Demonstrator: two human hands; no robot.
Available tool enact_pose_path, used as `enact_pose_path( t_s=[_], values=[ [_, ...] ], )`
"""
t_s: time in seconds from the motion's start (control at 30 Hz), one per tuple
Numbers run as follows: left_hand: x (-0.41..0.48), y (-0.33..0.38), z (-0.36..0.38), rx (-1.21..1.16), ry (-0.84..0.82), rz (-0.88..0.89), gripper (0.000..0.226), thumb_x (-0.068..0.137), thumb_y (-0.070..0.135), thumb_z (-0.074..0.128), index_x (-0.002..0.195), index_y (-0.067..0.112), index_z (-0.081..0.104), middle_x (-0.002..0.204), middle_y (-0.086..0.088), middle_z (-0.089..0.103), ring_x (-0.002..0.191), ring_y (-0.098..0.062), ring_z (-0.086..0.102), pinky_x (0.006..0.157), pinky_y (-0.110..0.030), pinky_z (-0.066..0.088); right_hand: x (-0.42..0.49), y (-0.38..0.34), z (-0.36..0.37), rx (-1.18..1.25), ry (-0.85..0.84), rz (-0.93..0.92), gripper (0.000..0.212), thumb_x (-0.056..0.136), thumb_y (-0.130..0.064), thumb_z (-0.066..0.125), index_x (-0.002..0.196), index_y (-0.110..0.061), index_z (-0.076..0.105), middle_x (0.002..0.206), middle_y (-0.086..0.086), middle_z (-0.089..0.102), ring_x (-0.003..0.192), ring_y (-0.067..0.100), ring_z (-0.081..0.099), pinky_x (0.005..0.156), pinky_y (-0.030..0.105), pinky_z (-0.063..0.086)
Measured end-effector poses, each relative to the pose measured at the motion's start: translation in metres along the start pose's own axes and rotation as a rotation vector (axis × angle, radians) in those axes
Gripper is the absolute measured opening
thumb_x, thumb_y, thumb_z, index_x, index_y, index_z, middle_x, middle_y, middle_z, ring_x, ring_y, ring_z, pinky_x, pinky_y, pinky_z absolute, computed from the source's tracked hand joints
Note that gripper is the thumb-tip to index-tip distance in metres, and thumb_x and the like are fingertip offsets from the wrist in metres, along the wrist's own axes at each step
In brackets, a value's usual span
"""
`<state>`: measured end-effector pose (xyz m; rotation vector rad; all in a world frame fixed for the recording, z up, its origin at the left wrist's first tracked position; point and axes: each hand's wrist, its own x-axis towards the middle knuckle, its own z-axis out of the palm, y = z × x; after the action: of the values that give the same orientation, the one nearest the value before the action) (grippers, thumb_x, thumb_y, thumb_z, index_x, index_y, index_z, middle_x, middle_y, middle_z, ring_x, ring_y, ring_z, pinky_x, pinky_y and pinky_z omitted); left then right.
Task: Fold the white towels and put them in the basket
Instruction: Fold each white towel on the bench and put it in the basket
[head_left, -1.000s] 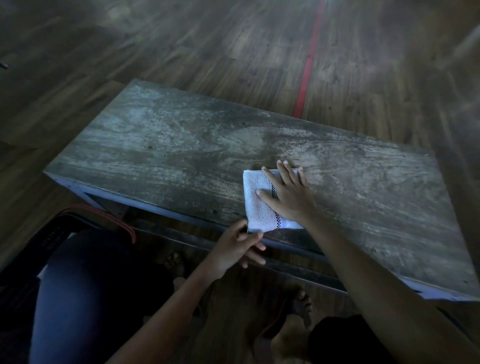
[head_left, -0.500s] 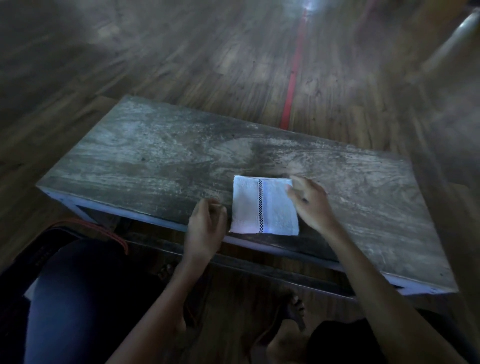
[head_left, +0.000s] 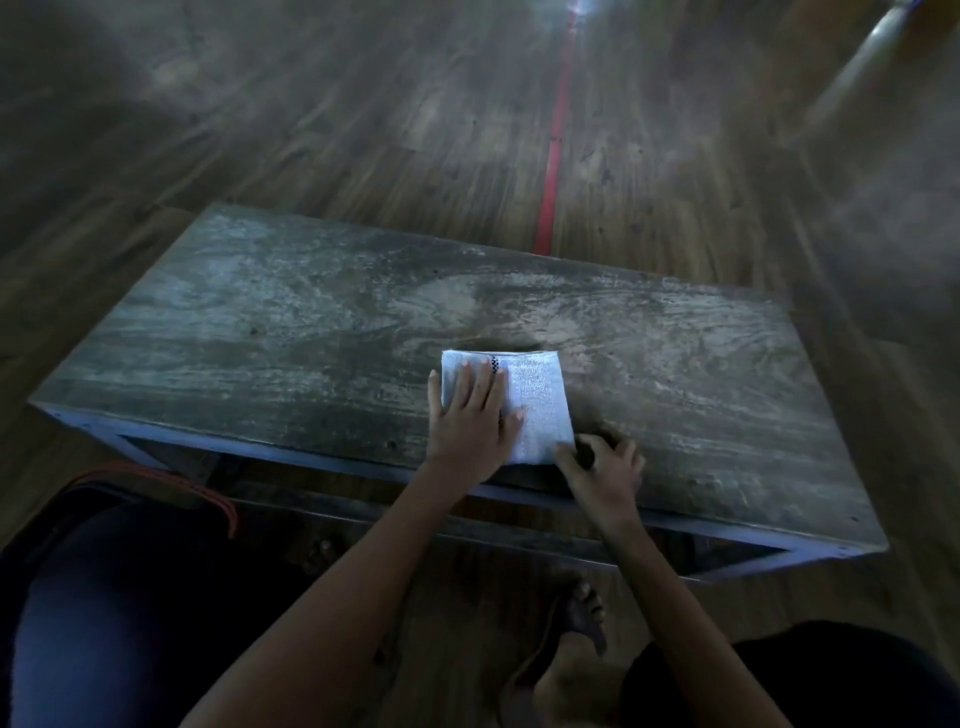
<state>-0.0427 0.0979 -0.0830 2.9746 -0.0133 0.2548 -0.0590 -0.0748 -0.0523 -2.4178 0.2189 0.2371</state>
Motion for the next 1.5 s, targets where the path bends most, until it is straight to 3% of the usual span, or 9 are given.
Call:
enact_pose_path(
  t_s=[0.17,0.47,0.77,0.97,1.07,1.17,1.27,1.37,1.5],
  values=[
    [0.000,-0.002,0.001,-0.019,0.030,0.008,0.057,0.095,0.050,0.032,0.135,0.014,0.051,0.139,-0.009,0.052,0.131,-0.030,0.044,0.109,-0.059,0.022,0.003,-0.006,-0.004,0.022,-0.060,0.048,0.034,0.086,-0.047,0.057,0.102,-0.017,0.058,0.135,0.010,0.026,0.127,0.029,0.016,0.111,0.043,0.014],
    [0.000,-0.001,-0.003,-0.093,-0.003,-0.011,0.061,0.094,0.050,0.030,0.137,0.010,0.047,0.142,-0.013,0.047,0.133,-0.034,0.041,0.105,-0.055,0.034,0.001,-0.004,-0.008,0.127,-0.087,0.035,0.058,0.060,-0.065,0.054,0.098,-0.022,0.062,0.133,0.005,0.031,0.127,0.024,0.017,0.108,0.039,0.015],
    [0.000,-0.005,0.000,-0.104,0.013,-0.012,0.063,0.093,0.050,0.030,0.136,0.009,0.048,0.142,-0.013,0.046,0.134,-0.033,0.039,0.105,-0.054,0.034,0.004,0.010,-0.009,-0.013,-0.040,-0.100,0.033,0.077,-0.054,0.068,0.095,-0.025,0.069,0.128,0.003,0.038,0.123,0.024,0.022,0.108,0.039,0.017],
    [0.002,-0.006,-0.001,-0.104,0.011,-0.012,0.064,0.092,0.050,0.030,0.134,0.006,0.049,0.141,-0.016,0.047,0.133,-0.035,0.040,0.104,-0.055,0.035,0.012,0.020,-0.019,-0.149,0.015,-0.091,0.039,0.077,-0.062,0.061,0.083,-0.024,0.069,0.124,0.006,0.041,0.122,0.025,0.025,0.106,0.044,0.021],
    [0.002,-0.008,-0.003,-0.132,-0.005,0.011,0.064,0.092,0.046,0.029,0.135,0.002,0.047,0.142,-0.020,0.044,0.134,-0.037,0.038,0.104,-0.055,0.035,0.018,0.004,-0.027,-0.109,0.096,-0.113,0.043,0.083,-0.063,0.053,0.097,-0.023,0.063,0.122,0.009,0.044,0.124,0.027,0.028,0.107,0.049,0.018],
    [0.003,-0.014,-0.008,-0.183,-0.006,-0.010,0.065,0.092,0.039,0.023,0.136,-0.004,0.042,0.145,-0.025,0.037,0.136,-0.038,0.033,0.105,-0.054,0.033,0.026,-0.023,-0.017,-0.184,0.147,-0.392,0.039,0.091,-0.049,0.044,0.116,-0.022,0.055,0.122,0.002,0.047,0.123,0.024,0.032,0.104,0.047,0.017],
    [0.005,-0.020,-0.010,-0.193,-0.058,-0.029,0.072,0.090,0.042,0.011,0.144,-0.003,0.027,0.153,-0.023,0.022,0.143,-0.034,0.017,0.113,-0.052,0.020,0.044,-0.038,0.006,-0.411,0.045,-0.588,0.056,0.091,-0.049,0.029,0.136,-0.020,0.045,0.146,0.001,0.041,0.139,0.021,0.027,0.110,0.055,0.022],
    [0.007,-0.027,-0.007,-0.170,-0.094,-0.013,0.074,0.090,0.048,0.009,0.148,0.003,0.016,0.157,-0.015,0.012,0.146,-0.026,0.004,0.114,-0.054,0.006,0.060,-0.038,0.025,-0.521,-0.028,-0.559,0.076,0.085,-0.056,0.011,0.147,-0.016,0.031,0.157,0.000,0.021,0.146,0.013,0.012,0.114,0.058,0.013],
    [0.009,-0.030,-0.005,-0.171,-0.131,-0.032,0.080,0.087,0.058,0.005,0.150,0.007,0.008,0.159,-0.008,0.002,0.147,-0.018,-0.003,0.115,-0.054,0.001,0.066,-0.032,0.031,-0.496,-0.003,-0.493,0.072,0.090,-0.056,0.014,0.151,-0.018,0.013,0.160,-0.005,0.002,0.146,0.008,-0.001,0.117,0.045,-0.004]
  ],
)
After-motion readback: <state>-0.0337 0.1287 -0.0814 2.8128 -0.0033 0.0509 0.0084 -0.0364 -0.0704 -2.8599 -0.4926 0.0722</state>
